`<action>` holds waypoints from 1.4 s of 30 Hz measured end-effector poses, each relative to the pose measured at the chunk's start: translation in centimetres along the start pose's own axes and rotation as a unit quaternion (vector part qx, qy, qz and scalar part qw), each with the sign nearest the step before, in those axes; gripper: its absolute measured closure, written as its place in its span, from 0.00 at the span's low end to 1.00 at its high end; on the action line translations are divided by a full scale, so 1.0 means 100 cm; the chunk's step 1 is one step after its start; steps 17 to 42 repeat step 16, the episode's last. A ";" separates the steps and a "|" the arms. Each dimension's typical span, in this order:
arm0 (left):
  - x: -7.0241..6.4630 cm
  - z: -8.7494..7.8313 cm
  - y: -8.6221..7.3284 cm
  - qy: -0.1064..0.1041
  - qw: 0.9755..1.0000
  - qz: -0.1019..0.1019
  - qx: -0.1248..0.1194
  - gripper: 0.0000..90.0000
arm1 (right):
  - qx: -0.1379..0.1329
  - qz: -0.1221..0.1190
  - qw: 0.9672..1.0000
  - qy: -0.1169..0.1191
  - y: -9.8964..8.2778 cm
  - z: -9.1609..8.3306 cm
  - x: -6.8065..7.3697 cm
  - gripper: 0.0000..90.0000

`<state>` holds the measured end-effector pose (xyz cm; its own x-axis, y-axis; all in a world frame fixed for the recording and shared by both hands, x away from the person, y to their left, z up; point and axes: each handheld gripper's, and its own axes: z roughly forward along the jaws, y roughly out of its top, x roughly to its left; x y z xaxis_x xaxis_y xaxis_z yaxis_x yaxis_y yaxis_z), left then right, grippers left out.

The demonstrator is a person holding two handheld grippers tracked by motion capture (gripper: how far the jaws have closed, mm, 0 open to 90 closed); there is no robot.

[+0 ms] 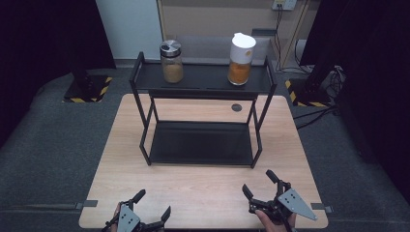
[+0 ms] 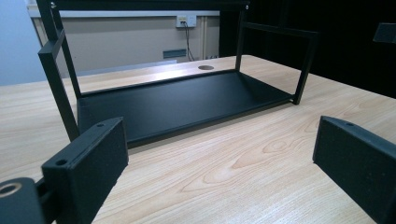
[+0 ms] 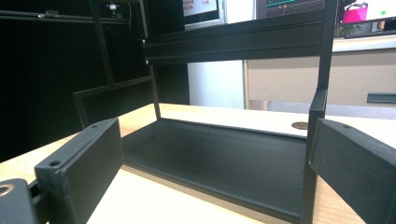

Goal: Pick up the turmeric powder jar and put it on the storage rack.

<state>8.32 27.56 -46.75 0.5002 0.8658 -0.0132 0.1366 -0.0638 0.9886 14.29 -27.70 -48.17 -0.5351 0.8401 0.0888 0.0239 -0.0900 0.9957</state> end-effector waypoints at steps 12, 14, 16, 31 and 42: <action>-0.003 -0.003 0.002 -0.001 1.000 0.002 -0.002 0.02 | 0.001 0.012 1.000 -0.001 -0.001 -0.003 -0.001 0.03; -0.003 -0.004 0.003 -0.001 1.000 0.003 -0.002 0.02 | 0.001 0.012 1.000 -0.002 -0.001 -0.004 -0.002 0.03; -0.003 -0.006 0.003 -0.001 1.000 0.005 -0.004 0.02 | -0.001 0.016 1.000 -0.004 -0.001 -0.005 -0.002 0.03; -0.003 -0.006 0.003 -0.001 1.000 0.005 -0.004 0.02 | -0.001 0.016 1.000 -0.004 -0.001 -0.005 -0.002 0.03; -0.003 -0.006 0.003 -0.001 1.000 0.005 -0.004 0.02 | -0.001 0.016 1.000 -0.004 -0.001 -0.005 -0.002 0.03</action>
